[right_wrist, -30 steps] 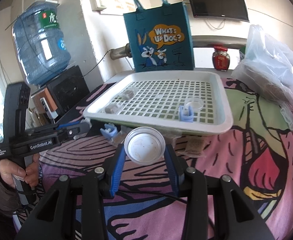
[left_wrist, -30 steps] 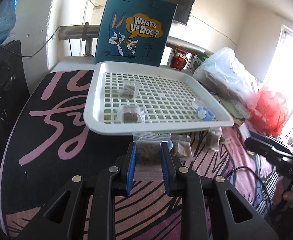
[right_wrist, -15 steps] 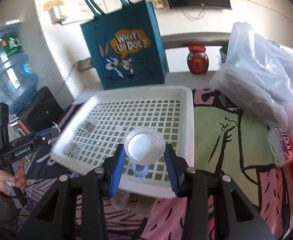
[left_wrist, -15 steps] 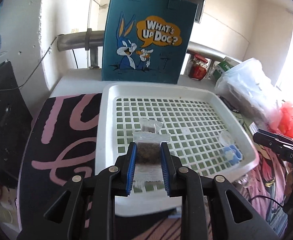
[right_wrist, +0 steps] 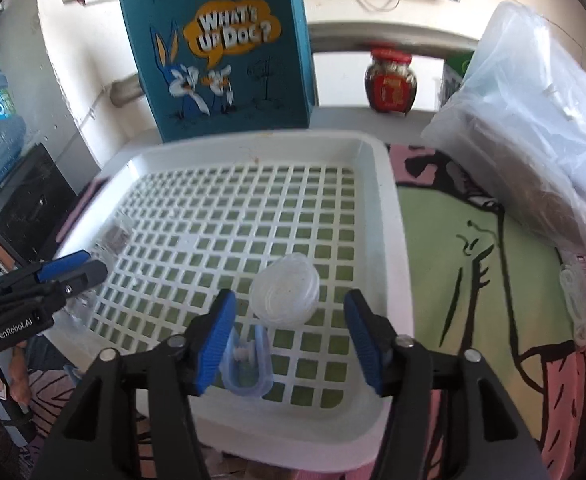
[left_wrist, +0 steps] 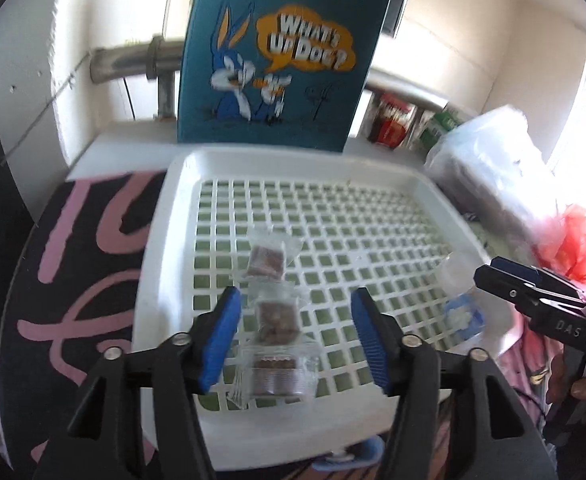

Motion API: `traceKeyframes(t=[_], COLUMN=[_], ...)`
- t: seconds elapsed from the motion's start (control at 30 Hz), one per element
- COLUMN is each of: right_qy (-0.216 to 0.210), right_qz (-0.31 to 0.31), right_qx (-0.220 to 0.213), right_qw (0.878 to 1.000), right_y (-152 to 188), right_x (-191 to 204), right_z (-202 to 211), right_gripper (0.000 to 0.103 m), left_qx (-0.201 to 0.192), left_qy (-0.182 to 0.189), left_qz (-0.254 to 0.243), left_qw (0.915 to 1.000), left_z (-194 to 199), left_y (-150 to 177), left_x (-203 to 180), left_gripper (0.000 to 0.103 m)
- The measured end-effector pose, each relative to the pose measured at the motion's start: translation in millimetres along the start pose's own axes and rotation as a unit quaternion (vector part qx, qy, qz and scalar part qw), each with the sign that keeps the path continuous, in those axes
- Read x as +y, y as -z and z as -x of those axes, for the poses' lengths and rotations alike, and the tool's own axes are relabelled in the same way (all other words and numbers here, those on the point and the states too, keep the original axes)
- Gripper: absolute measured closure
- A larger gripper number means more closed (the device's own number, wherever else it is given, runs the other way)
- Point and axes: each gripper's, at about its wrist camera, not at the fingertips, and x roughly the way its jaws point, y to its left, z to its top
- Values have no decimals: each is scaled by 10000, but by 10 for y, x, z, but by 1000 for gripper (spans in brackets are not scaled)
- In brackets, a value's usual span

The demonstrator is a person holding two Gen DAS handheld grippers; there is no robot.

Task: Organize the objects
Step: 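Open both tools to drop the bag and lid into the tray, then grasp a blue clip from the table with the left tool while the right tool reaches for a bag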

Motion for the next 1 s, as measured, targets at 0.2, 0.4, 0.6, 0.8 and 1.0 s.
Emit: traceKeyframes(t=[0.2, 0.4, 0.6, 0.8, 1.0], right_qy=[-732, -683, -258, -64, 226], right_qz=[-134, 335, 661, 680, 689], right_qx=[-1335, -2030, -1059, -67, 112], right_qw=[9882, 9762, 9918, 9976, 9973], right_y=[62, 413, 718, 893, 893], right_x=[-80, -25, 61, 84, 137], right_z=[1032, 1664, 1236, 681, 485], right_gripper=[40, 28, 28, 39, 45], left_qx=[-1387, -1597, -639, 150, 344], left_qy=[221, 235, 135, -303, -273], left_qz=[88, -417, -631, -544, -534], left_qw=[9900, 9860, 9959, 9979, 9976], left_z=[956, 1328, 986, 547, 348], left_y=[-8, 311, 705, 863, 821], left_x=[-10, -115, -166, -146, -203], left_gripper=[15, 5, 5, 5, 5])
